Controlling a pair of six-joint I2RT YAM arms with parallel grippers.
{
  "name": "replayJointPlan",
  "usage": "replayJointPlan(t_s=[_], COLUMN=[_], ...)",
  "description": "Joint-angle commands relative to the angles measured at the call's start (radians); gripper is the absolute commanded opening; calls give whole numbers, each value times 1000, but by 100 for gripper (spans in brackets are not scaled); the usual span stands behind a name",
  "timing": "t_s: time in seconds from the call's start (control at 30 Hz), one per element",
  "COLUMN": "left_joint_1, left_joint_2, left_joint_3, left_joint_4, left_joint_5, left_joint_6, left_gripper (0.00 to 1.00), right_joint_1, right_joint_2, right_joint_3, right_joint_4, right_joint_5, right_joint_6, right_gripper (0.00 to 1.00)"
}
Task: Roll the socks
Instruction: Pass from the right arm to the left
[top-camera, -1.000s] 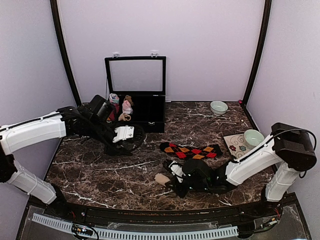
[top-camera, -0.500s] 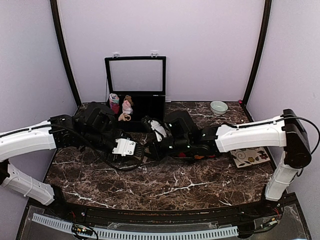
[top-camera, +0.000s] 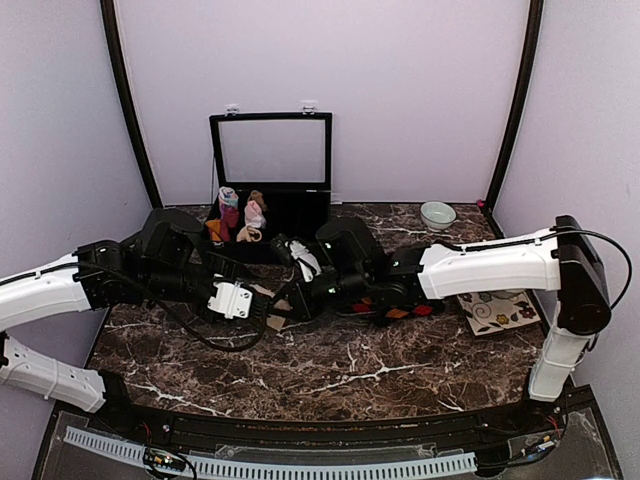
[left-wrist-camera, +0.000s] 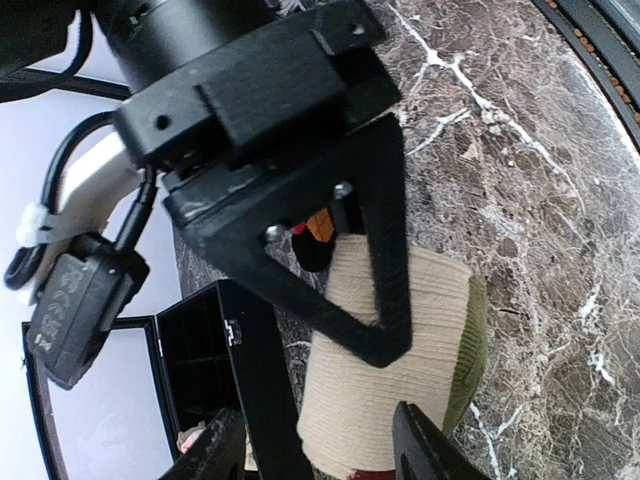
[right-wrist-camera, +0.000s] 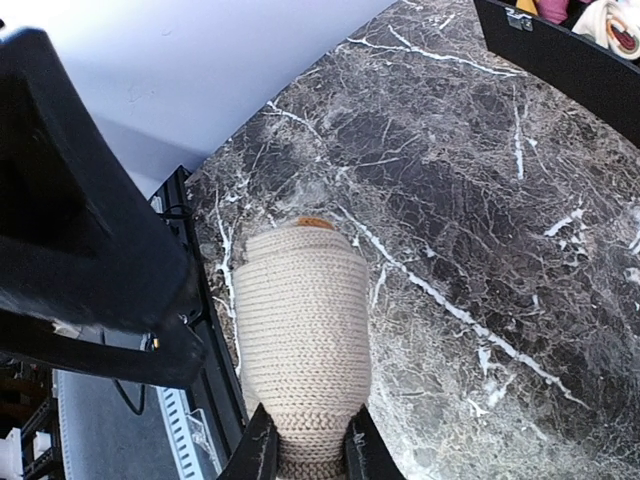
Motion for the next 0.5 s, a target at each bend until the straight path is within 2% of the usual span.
replayJointPlan(t_s=[0.0,0.17,0.33,0.47], left_joint_1=[1,1,1,1], left_joint_2=[11,39,48,46], left_joint_3=[32,42,5,-9], left_joint_4=[-125,-120,-2,40], left_joint_5=[62,34,-46,-71], left_joint_6=[42,9,10,36], left_gripper=[52,51,47,47], right_joint_1=[10,23,36,38], right_joint_2=[1,-1,16,9], right_joint_3=[46,41,80,63], right_joint_4=[30,28,-1,37], right_joint_5=[-32,-26,-24,-33], right_joint_6=[32,33,31,66], right_gripper=[0,0,0,0])
